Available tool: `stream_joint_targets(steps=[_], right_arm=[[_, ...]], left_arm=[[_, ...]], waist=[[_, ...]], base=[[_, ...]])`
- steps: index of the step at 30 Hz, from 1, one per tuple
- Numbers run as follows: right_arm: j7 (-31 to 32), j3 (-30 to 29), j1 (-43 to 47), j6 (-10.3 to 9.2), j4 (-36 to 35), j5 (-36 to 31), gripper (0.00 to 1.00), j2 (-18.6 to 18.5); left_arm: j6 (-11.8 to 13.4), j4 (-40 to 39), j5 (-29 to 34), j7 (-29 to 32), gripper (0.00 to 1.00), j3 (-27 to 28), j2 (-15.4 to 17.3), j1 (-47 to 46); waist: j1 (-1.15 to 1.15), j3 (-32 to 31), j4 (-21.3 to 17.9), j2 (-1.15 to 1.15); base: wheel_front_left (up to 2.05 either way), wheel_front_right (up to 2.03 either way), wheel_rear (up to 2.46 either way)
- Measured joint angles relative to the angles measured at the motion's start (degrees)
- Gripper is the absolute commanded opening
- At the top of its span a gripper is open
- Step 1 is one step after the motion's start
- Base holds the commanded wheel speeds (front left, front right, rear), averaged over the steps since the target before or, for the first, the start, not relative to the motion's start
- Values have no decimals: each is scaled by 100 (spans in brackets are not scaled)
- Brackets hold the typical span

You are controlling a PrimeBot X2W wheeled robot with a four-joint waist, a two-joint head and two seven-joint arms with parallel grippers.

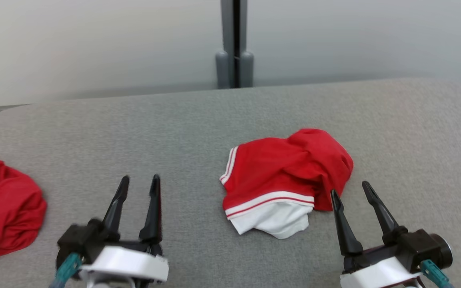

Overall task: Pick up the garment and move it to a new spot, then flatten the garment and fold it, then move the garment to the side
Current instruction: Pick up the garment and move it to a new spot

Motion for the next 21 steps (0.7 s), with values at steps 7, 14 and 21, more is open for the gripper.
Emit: stream_joint_targets(steps=[7,14,21], right_arm=[[0,-149,498,0,-11,-34,100,2],[0,-299,713,0,-10,-8,100,-3],[0,-201,687,0,21,-122,100,-4]], left_arm=[[-213,-398,1124,-1,100,821,-338,1120],[-213,-374,1748,0,100,867,-369,1517],[-120,-304,1868,0,100,799,-371,1516]], waist=[[0,-433,327,0],[0,-697,348,0],[0,-731,293,0]], base=[[0,0,0],[0,0,0],[0,0,0]])
